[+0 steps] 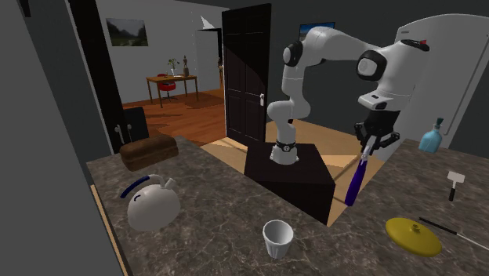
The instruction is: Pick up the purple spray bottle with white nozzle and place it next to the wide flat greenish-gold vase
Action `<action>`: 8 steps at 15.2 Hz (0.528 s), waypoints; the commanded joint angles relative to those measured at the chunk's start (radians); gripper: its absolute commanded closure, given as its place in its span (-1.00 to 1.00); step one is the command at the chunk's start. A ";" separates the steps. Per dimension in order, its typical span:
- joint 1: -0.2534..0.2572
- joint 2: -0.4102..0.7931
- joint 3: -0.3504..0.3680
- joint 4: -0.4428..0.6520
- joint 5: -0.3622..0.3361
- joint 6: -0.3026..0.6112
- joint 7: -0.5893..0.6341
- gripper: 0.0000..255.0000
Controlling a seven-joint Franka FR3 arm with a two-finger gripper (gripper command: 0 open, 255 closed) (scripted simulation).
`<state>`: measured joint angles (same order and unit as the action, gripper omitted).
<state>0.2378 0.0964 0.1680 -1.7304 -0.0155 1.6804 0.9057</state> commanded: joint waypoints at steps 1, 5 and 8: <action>0.000 0.003 0.000 -0.021 -0.001 0.024 0.000 1.00; 0.000 0.009 -0.001 -0.067 -0.002 0.077 0.001 1.00; 0.000 0.016 -0.001 -0.099 -0.003 0.115 0.002 1.00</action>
<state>0.2374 0.1082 0.1674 -1.8197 -0.0180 1.7816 0.9067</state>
